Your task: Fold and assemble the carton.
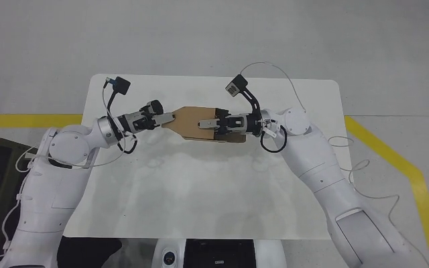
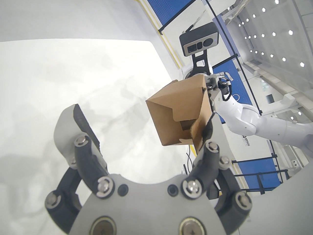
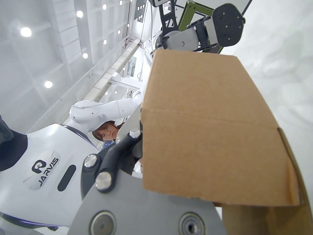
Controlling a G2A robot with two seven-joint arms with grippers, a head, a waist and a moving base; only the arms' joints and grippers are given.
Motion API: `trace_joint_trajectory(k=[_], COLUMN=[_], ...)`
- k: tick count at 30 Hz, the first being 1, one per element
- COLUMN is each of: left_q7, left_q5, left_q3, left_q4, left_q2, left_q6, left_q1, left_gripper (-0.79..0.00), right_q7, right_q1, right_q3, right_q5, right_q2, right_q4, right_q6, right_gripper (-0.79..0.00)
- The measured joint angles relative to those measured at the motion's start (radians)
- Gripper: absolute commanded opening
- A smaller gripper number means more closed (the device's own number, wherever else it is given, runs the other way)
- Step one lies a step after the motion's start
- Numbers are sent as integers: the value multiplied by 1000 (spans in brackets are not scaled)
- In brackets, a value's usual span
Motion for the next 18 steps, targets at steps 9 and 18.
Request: trace_joint_trajectory(k=[9, 18], left_q7=[-4, -27], left_q5=[-15, -47], left_q3=[-6, 21], left_q4=[15, 4], left_q2=[4, 3], left_q6=[18, 34], left_q1=[3, 10], left_gripper=[0, 0], right_q7=[6, 12], right_q1=[-2, -1], right_q3=[11, 13], right_q5=[17, 32], right_q2=[-1, -3], right_q4=[1, -4], right_q6=[-16, -23], right_gripper=[-785, -785])
